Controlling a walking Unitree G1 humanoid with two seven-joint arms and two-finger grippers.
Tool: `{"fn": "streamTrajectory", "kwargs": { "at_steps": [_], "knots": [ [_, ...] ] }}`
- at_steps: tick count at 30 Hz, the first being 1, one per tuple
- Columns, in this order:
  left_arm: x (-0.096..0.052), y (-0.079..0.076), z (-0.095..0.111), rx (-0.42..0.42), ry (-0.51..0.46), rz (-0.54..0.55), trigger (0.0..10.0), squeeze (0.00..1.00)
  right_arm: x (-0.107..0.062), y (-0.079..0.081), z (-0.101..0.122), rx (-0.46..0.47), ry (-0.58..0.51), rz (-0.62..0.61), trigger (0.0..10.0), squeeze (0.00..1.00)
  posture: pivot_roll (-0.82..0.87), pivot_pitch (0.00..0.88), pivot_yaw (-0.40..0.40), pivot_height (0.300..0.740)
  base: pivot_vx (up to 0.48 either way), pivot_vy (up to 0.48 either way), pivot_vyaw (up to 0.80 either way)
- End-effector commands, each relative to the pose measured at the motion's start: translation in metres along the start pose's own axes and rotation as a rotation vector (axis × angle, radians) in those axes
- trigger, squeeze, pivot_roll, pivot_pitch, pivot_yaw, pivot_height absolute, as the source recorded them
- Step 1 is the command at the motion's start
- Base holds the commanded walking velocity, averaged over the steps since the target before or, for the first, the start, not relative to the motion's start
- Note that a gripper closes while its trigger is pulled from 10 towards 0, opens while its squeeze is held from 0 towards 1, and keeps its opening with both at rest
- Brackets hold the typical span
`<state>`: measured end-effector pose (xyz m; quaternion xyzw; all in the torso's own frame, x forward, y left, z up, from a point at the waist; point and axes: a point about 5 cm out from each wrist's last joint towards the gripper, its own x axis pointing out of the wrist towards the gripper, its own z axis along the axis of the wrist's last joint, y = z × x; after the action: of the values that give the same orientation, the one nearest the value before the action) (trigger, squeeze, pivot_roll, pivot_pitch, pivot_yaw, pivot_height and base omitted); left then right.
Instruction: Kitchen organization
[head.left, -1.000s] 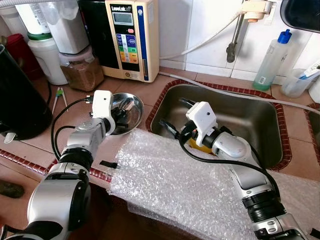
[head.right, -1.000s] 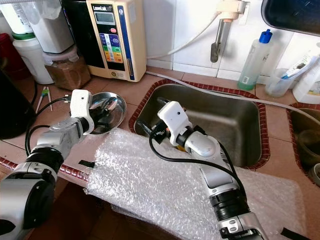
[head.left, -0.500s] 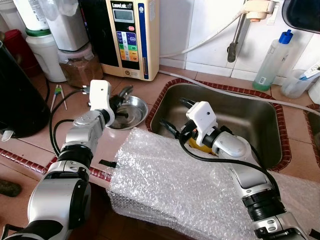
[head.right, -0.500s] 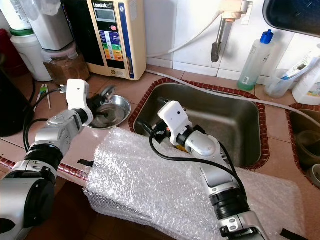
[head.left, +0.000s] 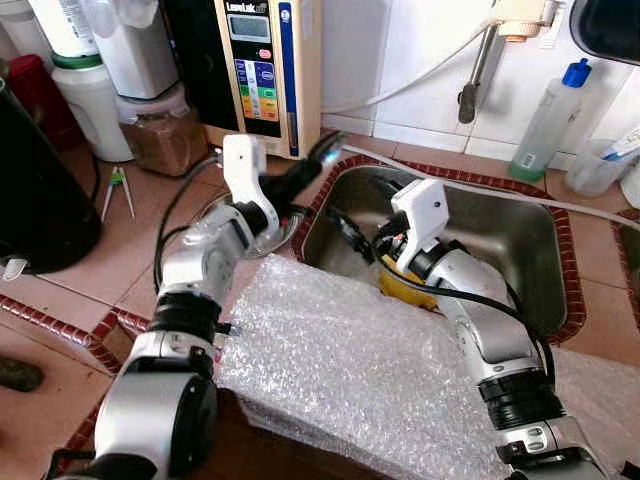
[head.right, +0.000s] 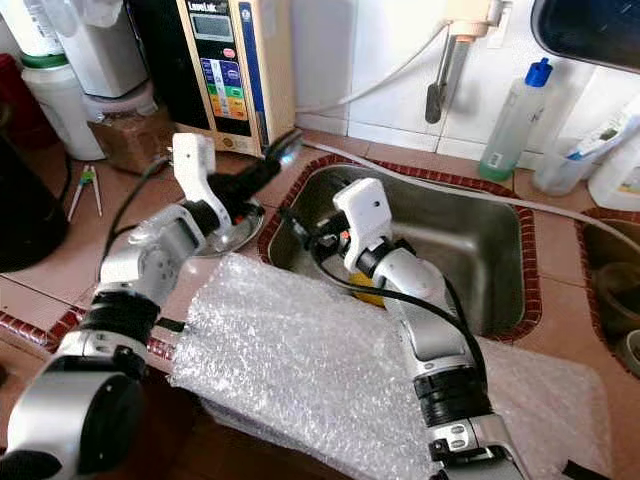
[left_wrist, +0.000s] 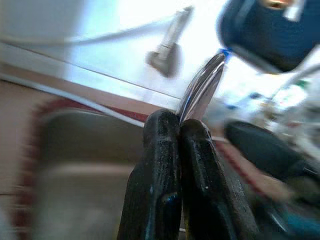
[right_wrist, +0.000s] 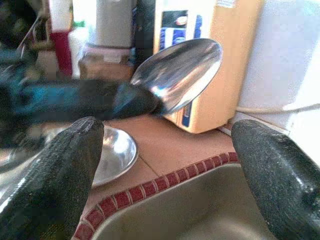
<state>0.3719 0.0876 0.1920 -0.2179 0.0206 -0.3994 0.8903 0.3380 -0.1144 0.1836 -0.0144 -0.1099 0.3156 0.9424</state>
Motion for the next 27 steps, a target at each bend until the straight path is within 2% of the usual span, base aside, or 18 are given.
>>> {"fn": "streamTrajectory", "kwargs": {
  "at_steps": [1, 3, 6, 7, 10, 11, 19, 20, 21, 27],
  "knots": [
    [0.000, -0.006, 0.002, -0.015, 0.006, -0.055, 0.0, 0.00, 0.002, -0.004, 0.012, 0.056, -0.056, 0.000, 10.0, 0.00, -0.07, 0.000, 0.038, 0.740, 0.000, 0.000, 0.00],
    [-0.001, -0.006, 0.001, -0.061, 0.001, -0.058, 0.0, 0.00, 0.001, -0.008, 0.013, 0.086, -0.070, -0.016, 10.0, 0.00, -0.07, 0.000, 0.039, 0.740, 0.000, 0.000, 0.00],
    [-0.002, -0.006, 0.000, -0.067, 0.003, -0.064, 0.0, 0.00, 0.000, -0.011, 0.013, 0.125, -0.079, -0.020, 10.0, 0.00, -0.07, 0.000, 0.038, 0.740, 0.000, 0.000, 0.00],
    [-0.002, -0.006, 0.000, -0.066, 0.005, -0.063, 0.0, 0.00, -0.001, -0.011, 0.013, 0.135, -0.081, -0.018, 10.0, 0.18, -0.07, 0.000, 0.037, 0.740, 0.000, 0.000, 0.00],
    [-0.003, -0.006, -0.001, -0.084, 0.007, -0.070, 0.0, 0.00, -0.001, -0.010, 0.013, 0.136, -0.082, 0.004, 10.0, 0.16, -0.07, 0.000, 0.038, 0.740, 0.000, 0.000, 0.00],
    [-0.004, -0.006, -0.001, -0.104, 0.006, -0.077, 0.0, 0.00, -0.001, -0.008, 0.013, 0.136, -0.083, 0.010, 10.0, 0.00, -0.07, 0.000, 0.037, 0.740, 0.000, 0.000, 0.00],
    [-0.007, -0.015, -0.005, -0.156, 0.033, -0.148, 0.0, 0.00, 0.000, -0.008, 0.013, 0.198, -0.094, 0.012, 10.0, 0.00, -0.07, 0.000, 0.034, 0.740, 0.000, 0.000, 0.00],
    [-0.008, -0.020, -0.008, -0.161, 0.058, -0.178, 0.0, 0.00, 0.002, -0.008, 0.017, 0.242, -0.116, 0.020, 3.3, 0.00, -0.07, 0.000, 0.035, 0.740, 0.000, 0.000, 0.00],
    [-0.009, -0.024, -0.012, -0.177, 0.079, -0.209, 0.0, 0.00, 0.005, -0.009, 0.022, 0.275, -0.140, 0.020, 0.0, 0.00, -0.07, 0.000, 0.037, 0.740, 0.000, 0.000, 0.00],
    [-0.011, -0.029, -0.015, -0.199, 0.099, -0.246, 0.0, 0.00, 0.008, -0.012, 0.028, 0.319, -0.173, 0.012, 0.0, 0.00, -0.07, 0.000, 0.038, 0.740, 0.000, 0.000, 0.00]
  ]
}}
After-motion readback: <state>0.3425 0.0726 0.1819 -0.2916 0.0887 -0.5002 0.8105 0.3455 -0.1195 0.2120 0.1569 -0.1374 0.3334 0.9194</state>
